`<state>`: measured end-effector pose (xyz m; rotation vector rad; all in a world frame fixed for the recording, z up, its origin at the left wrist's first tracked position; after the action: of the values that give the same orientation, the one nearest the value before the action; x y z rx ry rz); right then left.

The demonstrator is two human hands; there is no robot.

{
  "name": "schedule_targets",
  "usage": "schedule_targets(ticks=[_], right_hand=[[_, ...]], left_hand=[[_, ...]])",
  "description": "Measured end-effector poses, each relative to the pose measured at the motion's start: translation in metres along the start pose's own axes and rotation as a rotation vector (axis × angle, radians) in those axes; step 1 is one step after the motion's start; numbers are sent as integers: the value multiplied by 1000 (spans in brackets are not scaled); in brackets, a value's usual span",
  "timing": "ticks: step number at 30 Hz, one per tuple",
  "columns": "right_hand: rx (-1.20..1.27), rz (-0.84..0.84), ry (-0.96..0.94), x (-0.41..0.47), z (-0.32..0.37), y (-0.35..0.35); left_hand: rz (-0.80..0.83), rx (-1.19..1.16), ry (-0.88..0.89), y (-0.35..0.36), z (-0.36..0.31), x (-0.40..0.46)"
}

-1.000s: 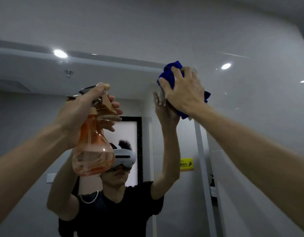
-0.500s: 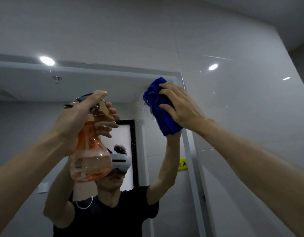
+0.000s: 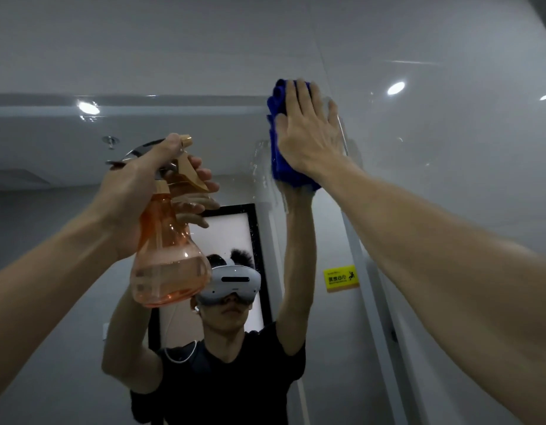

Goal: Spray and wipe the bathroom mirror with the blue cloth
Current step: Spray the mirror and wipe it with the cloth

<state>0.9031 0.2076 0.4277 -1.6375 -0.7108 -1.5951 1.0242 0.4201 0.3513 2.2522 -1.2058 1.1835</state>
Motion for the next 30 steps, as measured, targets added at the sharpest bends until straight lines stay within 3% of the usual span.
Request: schedule_targets(ticks=[3, 6, 10, 13, 16, 19, 22, 26, 30], right_hand=[[-50, -2, -120, -7, 22, 10], [-158, -49, -370, -42, 28, 19], [-172, -58, -514, -108, -7, 23], [-124, -82, -407, -135, -58, 18], [-54, -73, -196, -107, -79, 9], [-58, -97, -58, -42, -53, 6], [-70, -124, -39, 0, -5, 8], [-116, -97, -262, -24, 33, 14], [-155, -119, -578, -106, 6, 21]], left_hand=[[3, 1, 8, -7, -4, -2], [18, -13, 24, -11, -5, -7], [20, -39, 12, -11, -1, -13], [31, -23, 5, -9, 3, -13], [36, -7, 13, -9, 4, -10], [29, -25, 24, -10, 3, -8], [19, -13, 31, -13, 4, -8], [-31, -49, 9, -17, 4, -10], [-62, -56, -24, -16, 4, -9]])
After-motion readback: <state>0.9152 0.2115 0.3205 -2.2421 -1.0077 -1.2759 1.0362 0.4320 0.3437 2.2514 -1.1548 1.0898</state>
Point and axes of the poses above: each hand's wrist, its own x-axis towards the middle knuckle, its own y-axis out of the palm, z = x × y, the point moved 1 cm from there along x, towards the middle knuckle, and after that the axes turned 3 degrees about z, right-handed, at the moved point
